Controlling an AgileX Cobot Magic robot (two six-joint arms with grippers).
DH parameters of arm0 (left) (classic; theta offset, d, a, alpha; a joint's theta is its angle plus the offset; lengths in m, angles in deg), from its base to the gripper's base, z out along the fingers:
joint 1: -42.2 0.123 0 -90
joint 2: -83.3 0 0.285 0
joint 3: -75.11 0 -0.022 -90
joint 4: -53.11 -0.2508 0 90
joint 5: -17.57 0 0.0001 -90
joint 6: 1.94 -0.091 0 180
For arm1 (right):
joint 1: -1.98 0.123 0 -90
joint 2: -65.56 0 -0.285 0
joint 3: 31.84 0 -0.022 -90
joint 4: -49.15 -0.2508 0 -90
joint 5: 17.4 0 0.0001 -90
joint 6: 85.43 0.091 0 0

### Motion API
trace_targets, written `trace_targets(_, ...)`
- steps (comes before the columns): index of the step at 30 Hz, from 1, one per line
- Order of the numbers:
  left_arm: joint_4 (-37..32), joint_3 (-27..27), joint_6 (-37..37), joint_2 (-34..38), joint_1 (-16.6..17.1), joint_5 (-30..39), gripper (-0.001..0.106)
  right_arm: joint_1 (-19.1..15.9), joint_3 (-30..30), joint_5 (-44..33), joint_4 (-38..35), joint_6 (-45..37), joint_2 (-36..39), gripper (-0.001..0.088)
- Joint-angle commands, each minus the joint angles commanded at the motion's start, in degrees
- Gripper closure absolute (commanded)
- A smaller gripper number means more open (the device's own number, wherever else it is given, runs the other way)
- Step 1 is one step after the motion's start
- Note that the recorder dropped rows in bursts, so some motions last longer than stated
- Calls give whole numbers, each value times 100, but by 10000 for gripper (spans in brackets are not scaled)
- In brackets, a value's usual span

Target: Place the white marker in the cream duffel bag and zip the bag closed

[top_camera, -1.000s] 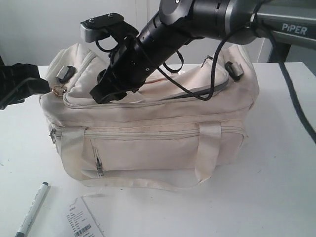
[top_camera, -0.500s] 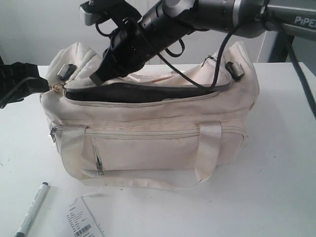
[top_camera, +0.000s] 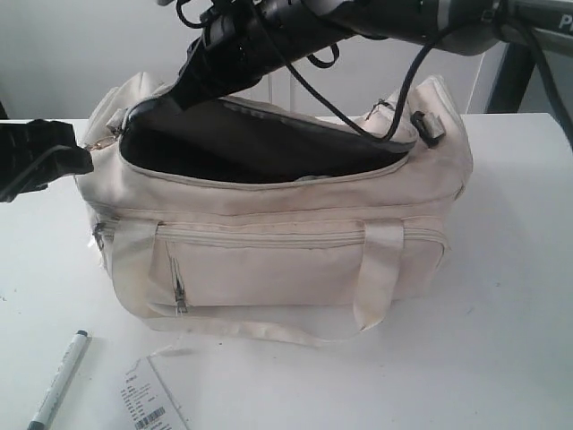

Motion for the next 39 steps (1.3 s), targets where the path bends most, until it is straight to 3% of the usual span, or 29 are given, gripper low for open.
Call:
trace_targets(6, 166, 0, -257, 229, 0, -24, 413, 0, 0, 285, 102, 38, -118, 868)
trace_targets(8, 296, 0, -466, 264, 0, -24, 466, 0, 0, 352, 102, 38, -127, 868)
trace_targets(10, 372, 0, -603, 291, 0, -24, 586, 0, 0, 367, 102, 38, -130, 868)
trace_targets(15, 432, 0, -829, 330, 0, 12, 1050, 0, 0, 353, 114, 38, -140, 868)
trace_targets(27, 842, 0, -888, 289, 0, -55, 1052, 0, 0, 340, 227, 38, -235, 868)
trace_targets(30, 895, 0, -888, 100, 0, -140, 953, 0, 13, 107, 227, 38, -201, 868)
trace_targets(32, 884, 0, -912, 0, 0, -140, 825, 0, 13, 57, 227, 38, -187, 868)
trace_targets(36, 820, 0, -907, -52, 0, -41, 444, 0, 13, 4, 227, 38, -188, 868)
trace_targets(39, 934, 0, -907, 16, 0, -15, 306, 0, 13, -75, 227, 38, -188, 868)
